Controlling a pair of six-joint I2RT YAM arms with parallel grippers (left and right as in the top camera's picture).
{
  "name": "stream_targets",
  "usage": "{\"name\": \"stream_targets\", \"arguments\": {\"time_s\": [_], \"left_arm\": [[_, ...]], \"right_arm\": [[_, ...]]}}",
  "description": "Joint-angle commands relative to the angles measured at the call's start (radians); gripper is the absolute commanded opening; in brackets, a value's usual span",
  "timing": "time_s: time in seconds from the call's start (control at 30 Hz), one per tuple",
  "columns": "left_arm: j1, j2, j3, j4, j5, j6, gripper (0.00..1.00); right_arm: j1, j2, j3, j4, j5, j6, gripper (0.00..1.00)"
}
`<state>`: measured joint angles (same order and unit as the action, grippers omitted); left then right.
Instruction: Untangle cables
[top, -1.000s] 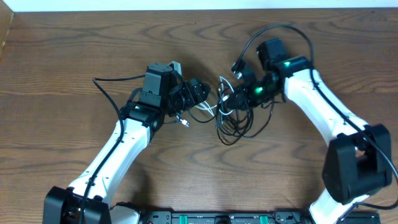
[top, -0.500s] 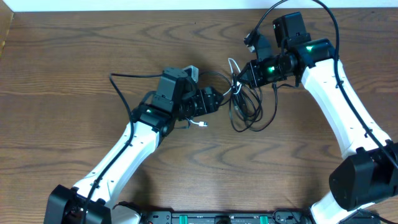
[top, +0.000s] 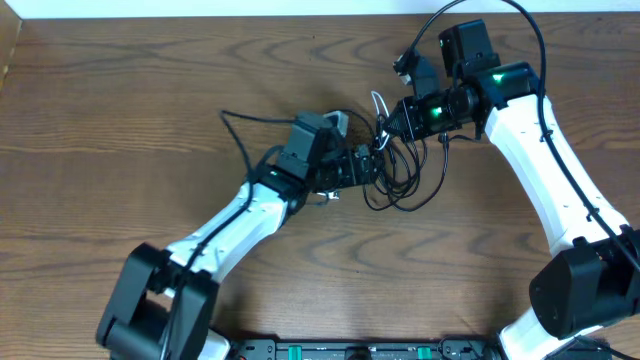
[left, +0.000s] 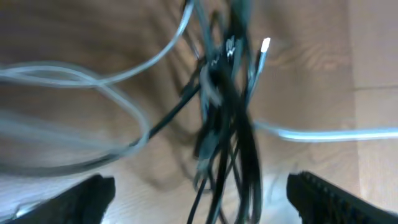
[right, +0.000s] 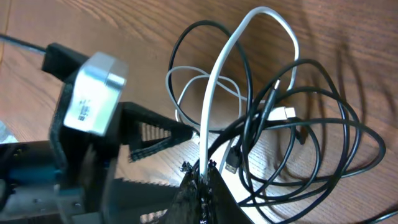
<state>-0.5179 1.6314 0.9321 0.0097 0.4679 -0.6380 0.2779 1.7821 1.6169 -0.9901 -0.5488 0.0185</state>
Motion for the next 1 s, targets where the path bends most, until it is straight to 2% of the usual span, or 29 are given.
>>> {"name": "stream_targets", "arguments": {"time_s": [0.0, 0.03, 0.07, 0.1, 0.13, 0.23, 0.4, 0.57, 0.7, 0.73, 0.77, 0.8, 0.9, 0.97], "left_arm": [[-0.022, 0.031, 0.021, 0.030, -0.067, 0.001, 0.70], [-0.025, 0.036, 0.021, 0.030, -0.086, 0.001, 0.42], [-0.029, 0.041, 0.021, 0.030, -0.100, 0.002, 0.25], [-0.031, 0.045, 0.021, 0.029, -0.108, 0.001, 0.14], [-0.032, 0.048, 0.021, 0.030, -0.119, 0.001, 0.08], [-0.030, 0.050, 0.021, 0.040, -0.163, 0.002, 0.08], [-0.004, 0.050, 0.021, 0.132, -0.190, -0.022, 0.08], [0.016, 0.050, 0.021, 0.180, -0.193, -0.060, 0.08], [0.016, 0.050, 0.021, 0.161, -0.192, -0.059, 0.07], [0.016, 0.050, 0.021, 0.147, -0.192, -0.059, 0.08], [0.016, 0.050, 0.021, 0.130, -0.193, -0.058, 0.08], [0.016, 0.050, 0.021, 0.093, -0.193, -0.047, 0.08], [0.017, 0.050, 0.021, 0.046, -0.193, -0.043, 0.08], [0.016, 0.050, 0.021, 0.042, -0.192, -0.043, 0.08]], "right_arm": [[-0.003, -0.005, 0.006, -0.010, -0.022, 0.012, 0.01], [-0.003, -0.005, 0.006, -0.015, -0.027, 0.011, 0.01], [-0.003, -0.005, 0.006, -0.020, -0.035, 0.011, 0.01], [-0.003, -0.005, 0.006, -0.026, -0.059, 0.012, 0.01], [-0.006, -0.005, 0.006, -0.035, -0.101, 0.016, 0.01], [-0.017, -0.005, 0.006, -0.116, -0.231, 0.029, 0.01], [-0.021, -0.004, 0.003, -0.331, -0.245, -0.021, 0.01], [-0.032, -0.005, 0.004, -0.432, -0.445, -0.214, 0.01], [-0.052, -0.004, 0.003, -0.361, -0.319, -0.229, 0.01], [-0.052, -0.004, 0.003, -0.324, -0.269, -0.228, 0.04], [-0.050, -0.004, 0.003, -0.294, -0.235, -0.219, 0.11], [-0.038, -0.002, 0.002, -0.222, -0.145, -0.149, 0.20], [-0.012, 0.006, -0.024, -0.114, -0.010, 0.033, 0.34], [0.003, 0.012, -0.066, -0.049, -0.013, 0.103, 0.33]]}}
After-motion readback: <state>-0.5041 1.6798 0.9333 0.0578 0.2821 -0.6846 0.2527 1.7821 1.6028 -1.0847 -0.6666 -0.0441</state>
